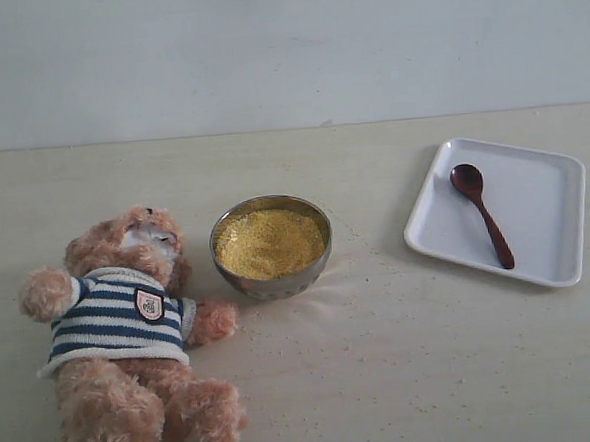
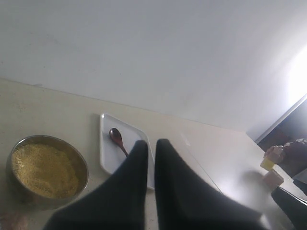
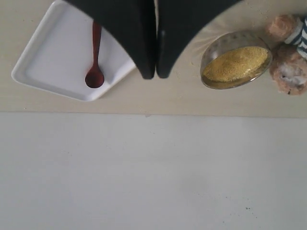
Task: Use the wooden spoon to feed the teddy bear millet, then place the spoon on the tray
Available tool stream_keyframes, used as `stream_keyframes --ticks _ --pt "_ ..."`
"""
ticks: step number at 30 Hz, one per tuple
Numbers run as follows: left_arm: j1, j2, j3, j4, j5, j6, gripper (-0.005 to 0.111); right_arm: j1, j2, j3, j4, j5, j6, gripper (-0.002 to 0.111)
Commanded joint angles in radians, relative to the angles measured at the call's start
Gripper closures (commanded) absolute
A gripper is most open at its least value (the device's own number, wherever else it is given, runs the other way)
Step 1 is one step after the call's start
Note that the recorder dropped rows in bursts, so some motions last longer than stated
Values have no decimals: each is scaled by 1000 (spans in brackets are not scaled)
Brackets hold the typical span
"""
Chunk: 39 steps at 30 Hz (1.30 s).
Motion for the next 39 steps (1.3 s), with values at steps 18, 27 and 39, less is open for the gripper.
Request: stream_keyframes --ticks 18,27,39 --pt "4 -7 1 -13 8 -5 101 1 -6 137 -205 -149 151 108" --pt "4 -7 1 -13 8 -5 101 1 -6 165 -252 -219 151 108" --pt "4 -7 1 -13 8 -5 101 1 -6 165 -337 -240 259 108"
